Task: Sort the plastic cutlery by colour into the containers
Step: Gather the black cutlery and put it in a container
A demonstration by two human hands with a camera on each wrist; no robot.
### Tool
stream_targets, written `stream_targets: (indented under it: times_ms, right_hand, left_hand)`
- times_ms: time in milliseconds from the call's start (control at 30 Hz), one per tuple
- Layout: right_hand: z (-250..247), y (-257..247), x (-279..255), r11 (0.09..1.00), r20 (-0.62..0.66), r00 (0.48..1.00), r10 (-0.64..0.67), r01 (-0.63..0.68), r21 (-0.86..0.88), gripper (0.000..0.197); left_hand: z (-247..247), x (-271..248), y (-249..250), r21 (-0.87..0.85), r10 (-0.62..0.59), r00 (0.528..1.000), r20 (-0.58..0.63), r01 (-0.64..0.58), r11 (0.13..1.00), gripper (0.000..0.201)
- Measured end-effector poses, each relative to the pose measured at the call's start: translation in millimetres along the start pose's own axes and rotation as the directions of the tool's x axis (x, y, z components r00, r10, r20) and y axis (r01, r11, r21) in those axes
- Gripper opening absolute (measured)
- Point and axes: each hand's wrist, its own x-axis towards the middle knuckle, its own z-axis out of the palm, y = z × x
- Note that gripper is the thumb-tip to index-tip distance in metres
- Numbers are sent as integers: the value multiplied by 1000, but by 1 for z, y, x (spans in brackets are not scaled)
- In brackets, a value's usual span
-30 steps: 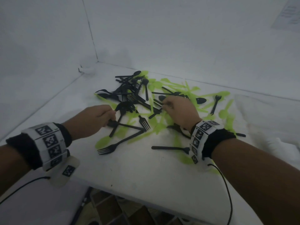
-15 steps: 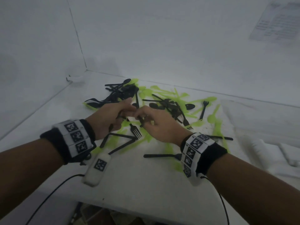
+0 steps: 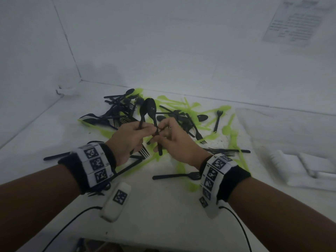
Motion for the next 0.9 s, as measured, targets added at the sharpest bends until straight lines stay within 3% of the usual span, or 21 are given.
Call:
stream_targets:
  times_ms: [133,333,567,667,733,833,900]
  right_hand:
    - [-6,-3,0,982,50,994,94,-101,159,20]
    - [-15,0,-3,981,42,996,79,-85,174,16]
    - [-18,6,-3,851,135,977,163,-208,482,5]
    - [-24,8,2,804,-28,969,247,-189,563,7]
    - [-35,11,6,847,-253,912,323,-160,506,12]
    - [-60,17,10,906,-474,782,404,-273,323,24]
    - [-74,18,8,923,-476,791,385,-330,198,21]
  left_hand:
    - [8,3,0,64,36,998,-57,-33,997,20]
    - [17,5,4,169,105,994,-17,-100,980,13]
    - [18,4,8,60,87,994,61,-91,994,11]
    - [13,10,10,-8,65,998,-16,-65,998,11]
    - [8,15,10,-9,72,993,-92,-73,997,13]
    - [4,16,8,281,143,986,-80,-116,953,11]
    - [3,19,3,476,181,983,-1,-159,865,14]
